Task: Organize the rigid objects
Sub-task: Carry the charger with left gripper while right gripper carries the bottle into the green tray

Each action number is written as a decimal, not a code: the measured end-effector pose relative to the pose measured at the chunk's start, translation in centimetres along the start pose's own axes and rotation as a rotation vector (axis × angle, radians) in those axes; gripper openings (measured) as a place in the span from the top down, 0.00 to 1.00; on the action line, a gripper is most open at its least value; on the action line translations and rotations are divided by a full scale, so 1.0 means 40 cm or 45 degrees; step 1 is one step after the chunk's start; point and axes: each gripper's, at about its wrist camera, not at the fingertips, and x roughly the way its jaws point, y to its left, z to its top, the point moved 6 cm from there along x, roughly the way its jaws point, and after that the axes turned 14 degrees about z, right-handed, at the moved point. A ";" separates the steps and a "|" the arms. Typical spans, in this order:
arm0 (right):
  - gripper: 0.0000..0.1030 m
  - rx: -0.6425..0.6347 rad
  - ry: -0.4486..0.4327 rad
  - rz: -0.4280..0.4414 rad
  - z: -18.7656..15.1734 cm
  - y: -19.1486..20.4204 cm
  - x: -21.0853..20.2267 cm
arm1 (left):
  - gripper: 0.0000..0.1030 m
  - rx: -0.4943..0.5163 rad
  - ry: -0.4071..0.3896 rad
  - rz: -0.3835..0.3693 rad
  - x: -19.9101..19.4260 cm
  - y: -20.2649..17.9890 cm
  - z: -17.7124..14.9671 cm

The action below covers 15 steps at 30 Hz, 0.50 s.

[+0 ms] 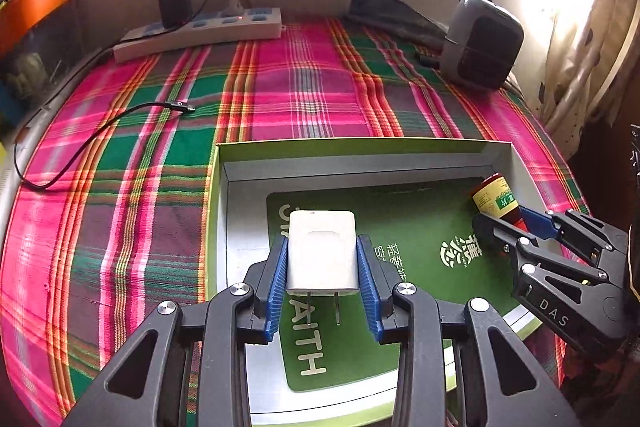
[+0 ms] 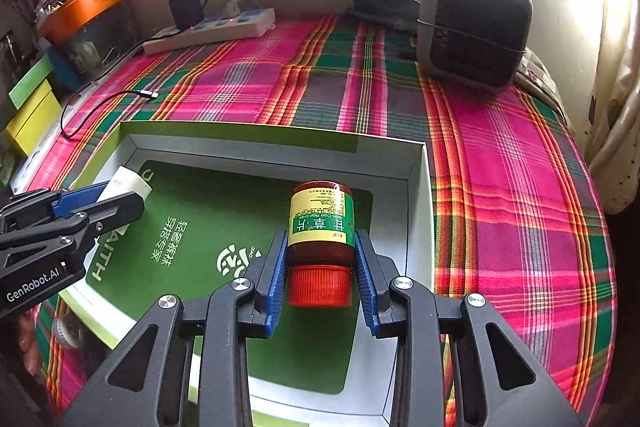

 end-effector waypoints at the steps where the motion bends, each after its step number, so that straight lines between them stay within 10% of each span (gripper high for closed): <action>1: 0.68 -0.005 -0.003 -0.005 0.001 0.001 0.000 | 0.69 0.006 0.002 0.001 0.001 -0.002 -0.001; 15: 0.68 0.003 -0.032 -0.023 0.005 0.000 -0.003 | 0.68 0.006 0.005 0.009 0.009 -0.001 -0.001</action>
